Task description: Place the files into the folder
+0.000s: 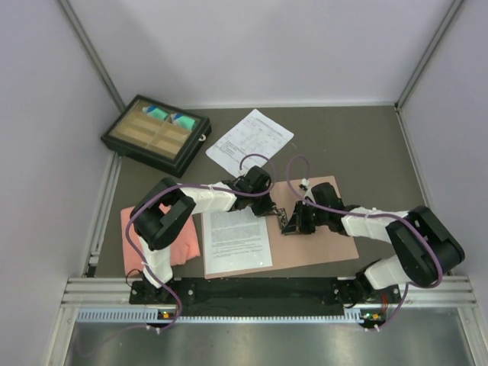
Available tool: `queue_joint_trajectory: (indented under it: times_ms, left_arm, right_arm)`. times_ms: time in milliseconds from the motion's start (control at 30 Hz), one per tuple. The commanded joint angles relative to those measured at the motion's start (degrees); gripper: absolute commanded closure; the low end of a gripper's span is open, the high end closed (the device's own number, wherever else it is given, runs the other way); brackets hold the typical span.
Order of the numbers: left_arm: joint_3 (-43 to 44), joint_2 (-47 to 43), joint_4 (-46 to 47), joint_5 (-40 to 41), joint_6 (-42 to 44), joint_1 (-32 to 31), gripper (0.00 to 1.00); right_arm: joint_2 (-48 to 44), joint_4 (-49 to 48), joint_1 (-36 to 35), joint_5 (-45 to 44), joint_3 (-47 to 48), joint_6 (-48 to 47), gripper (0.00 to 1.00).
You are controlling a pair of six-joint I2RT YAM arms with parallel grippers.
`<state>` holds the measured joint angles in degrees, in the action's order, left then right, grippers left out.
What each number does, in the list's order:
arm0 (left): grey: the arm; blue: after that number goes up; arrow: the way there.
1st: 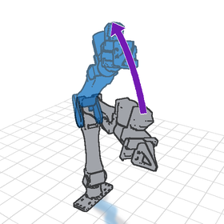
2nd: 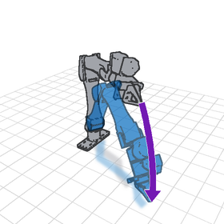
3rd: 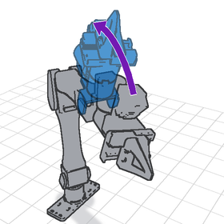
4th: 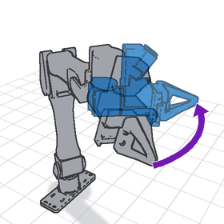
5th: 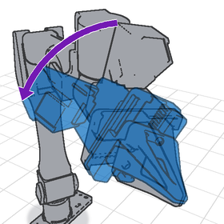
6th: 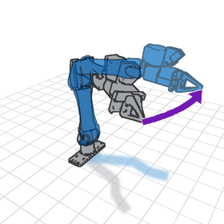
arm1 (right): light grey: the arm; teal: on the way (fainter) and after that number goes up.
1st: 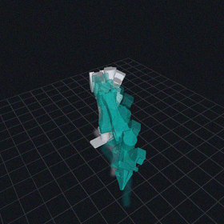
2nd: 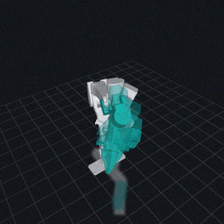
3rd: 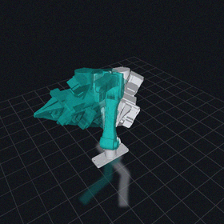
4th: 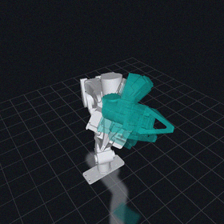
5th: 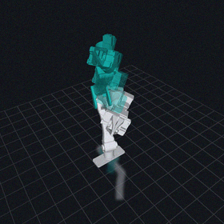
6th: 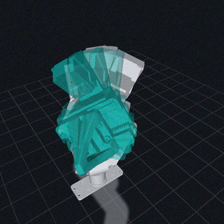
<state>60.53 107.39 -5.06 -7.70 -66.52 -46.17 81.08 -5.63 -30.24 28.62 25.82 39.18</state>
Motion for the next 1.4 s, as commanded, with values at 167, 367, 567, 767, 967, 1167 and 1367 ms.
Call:
queue_joint_trajectory:
  times_ms: [167, 367, 567, 767, 967, 1167, 1367]
  left_arm:
    - [0.72, 0.89, -2.85, 1.29, 2.18, -0.15, 1.00]
    - [4.41, 2.91, -7.06, 0.67, 10.88, -0.15, 1.00]
    - [4.68, 2.21, -9.96, 0.14, 21.25, 0.12, 1.00]
    - [3.28, 0.89, -9.36, -1.26, 22.22, 0.99, 1.00]
    - [5.12, 1.94, -9.96, -3.64, 23.99, 2.31, 1.00]
    - [5.12, 1.94, -9.97, -3.37, 18.89, 2.32, 1.00]
    - [4.24, 1.50, -9.71, -1.61, 17.13, 2.32, 1.00]
  right_arm:
    - [1.62, 9.80, -0.52, -10.49, 2.20, -1.30, 1.00]
    - [8.73, 22.42, -3.69, -26.95, 5.65, 4.58, 1.00]
    - [15.51, 20.40, -4.21, -28.45, 3.88, 5.82, 1.00]
    - [16.22, 20.13, -4.39, -28.45, 2.57, 7.57, 1.00]
    - [6.83, 11.96, -4.04, -16.60, 4.21, 5.56, 1.00]
    - [4.36, 11.43, -3.69, -10.96, 8.45, 2.75, 1.00]
    - [4.25, 21.56, -3.25, -20.21, 7.66, 2.22, 1.00]
